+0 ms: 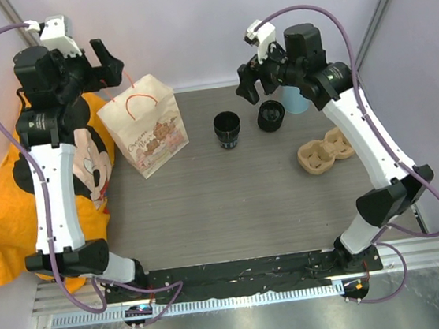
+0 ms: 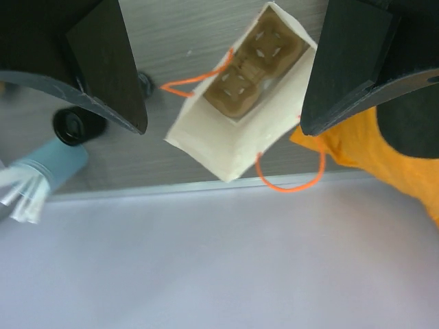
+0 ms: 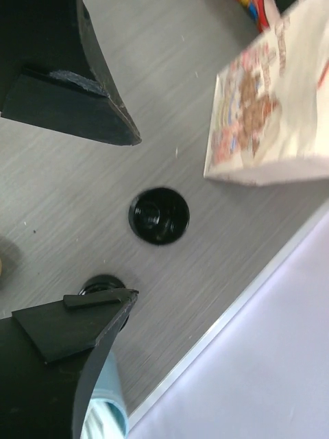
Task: Pack the takeout coffee
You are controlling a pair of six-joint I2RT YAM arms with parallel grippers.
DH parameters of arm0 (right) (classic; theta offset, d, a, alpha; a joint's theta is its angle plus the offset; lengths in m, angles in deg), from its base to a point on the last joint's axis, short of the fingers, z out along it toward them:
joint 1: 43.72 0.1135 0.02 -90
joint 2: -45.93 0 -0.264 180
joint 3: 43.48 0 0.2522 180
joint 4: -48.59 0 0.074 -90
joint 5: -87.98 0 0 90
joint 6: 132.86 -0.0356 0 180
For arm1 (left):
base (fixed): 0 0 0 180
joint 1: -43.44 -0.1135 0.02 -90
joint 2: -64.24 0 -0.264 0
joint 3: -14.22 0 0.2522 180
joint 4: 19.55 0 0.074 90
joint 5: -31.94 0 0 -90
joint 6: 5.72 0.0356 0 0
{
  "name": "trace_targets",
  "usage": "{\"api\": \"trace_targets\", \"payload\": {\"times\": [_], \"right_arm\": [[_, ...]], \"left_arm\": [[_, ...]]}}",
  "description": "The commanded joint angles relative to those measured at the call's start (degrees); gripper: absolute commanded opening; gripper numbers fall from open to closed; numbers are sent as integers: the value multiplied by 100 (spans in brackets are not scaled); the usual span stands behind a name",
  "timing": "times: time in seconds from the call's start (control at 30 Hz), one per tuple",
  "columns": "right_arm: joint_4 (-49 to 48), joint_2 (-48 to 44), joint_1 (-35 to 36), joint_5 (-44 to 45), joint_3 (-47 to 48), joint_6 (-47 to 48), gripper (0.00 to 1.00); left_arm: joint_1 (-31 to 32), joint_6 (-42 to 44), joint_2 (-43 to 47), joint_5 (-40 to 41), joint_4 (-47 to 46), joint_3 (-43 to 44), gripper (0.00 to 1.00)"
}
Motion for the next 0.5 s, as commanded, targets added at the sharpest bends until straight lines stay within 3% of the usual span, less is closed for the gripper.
{"api": "trace_targets", "payload": {"times": [0.0,0.27,0.47], "right_arm": [[-673,339,-26,1068,-234,-241,88],[-1165,1121,-17,1315,-480,-355,66],[-1201,1605,-17,1104,-375,-461,51]], "left_arm": [[1,424,364,-1826,451,293,100],[440,1418,505,-3877,1444,161,100],[1266,2236,567,-3764,2016,-566,100]]}}
